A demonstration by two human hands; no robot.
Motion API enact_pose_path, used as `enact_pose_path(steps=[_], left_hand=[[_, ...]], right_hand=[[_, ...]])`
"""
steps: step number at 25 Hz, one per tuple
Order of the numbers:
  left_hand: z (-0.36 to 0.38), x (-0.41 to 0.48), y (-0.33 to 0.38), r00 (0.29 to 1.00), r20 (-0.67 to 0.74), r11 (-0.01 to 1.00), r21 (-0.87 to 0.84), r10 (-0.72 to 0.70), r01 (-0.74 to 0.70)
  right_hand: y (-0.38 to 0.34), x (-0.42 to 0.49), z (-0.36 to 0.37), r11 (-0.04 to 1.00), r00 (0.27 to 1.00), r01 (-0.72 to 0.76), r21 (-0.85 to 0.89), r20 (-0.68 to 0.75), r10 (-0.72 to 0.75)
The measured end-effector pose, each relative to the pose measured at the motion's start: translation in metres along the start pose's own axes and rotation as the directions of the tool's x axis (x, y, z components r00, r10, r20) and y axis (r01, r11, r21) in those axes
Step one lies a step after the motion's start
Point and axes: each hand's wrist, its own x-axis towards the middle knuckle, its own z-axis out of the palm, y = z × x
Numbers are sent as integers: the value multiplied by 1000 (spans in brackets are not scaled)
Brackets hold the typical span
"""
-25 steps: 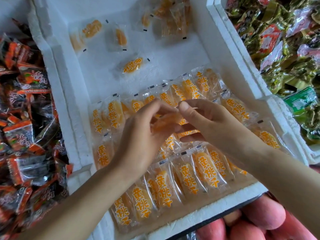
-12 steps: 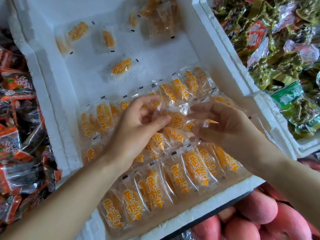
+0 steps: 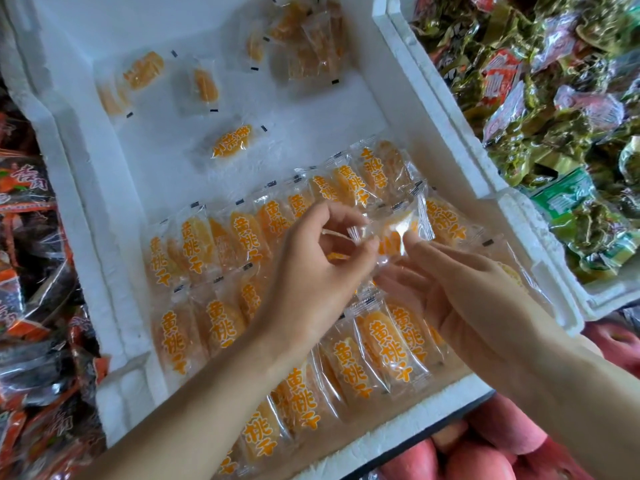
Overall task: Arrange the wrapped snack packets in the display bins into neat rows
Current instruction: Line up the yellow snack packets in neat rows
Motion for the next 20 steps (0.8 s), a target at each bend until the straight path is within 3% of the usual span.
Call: enact_pose_path(steps=[3,5,7,9,11,14,18,20], left_hand=[[4,-7,-3,993,48,987,118,107,-112],[1,-8,-7,973,102,931,284,208,-229],[-7,-5,-18,945,185,784,527,270,-328],[-16,-3,-31,935,257,607,711,245,-354],[-21,-5,-39,942,281,506,794,185,-336],[-21,-7,-42,945,281,475,817,168,-328],[-20,-7,-41,944,280,471,818,174,-329],[-20,-7,-42,943,282,462,823,174,-332]], right_hand=[[-3,4,6,962,991,128,-241,-16,-136],[-7,11,2,860,963,220,-460,-37,-266],[-10,19,-2,646,908,281,-710,-22,-419],[-10,26,-2,423,862,287,-859,39,-505],[-4,33,0,220,831,343,-913,185,-524],[10,43,2,-51,786,390,-919,361,-501],[9,43,-3,-241,795,286,-927,370,-481],[9,43,-5,-224,792,298,-928,371,-484]])
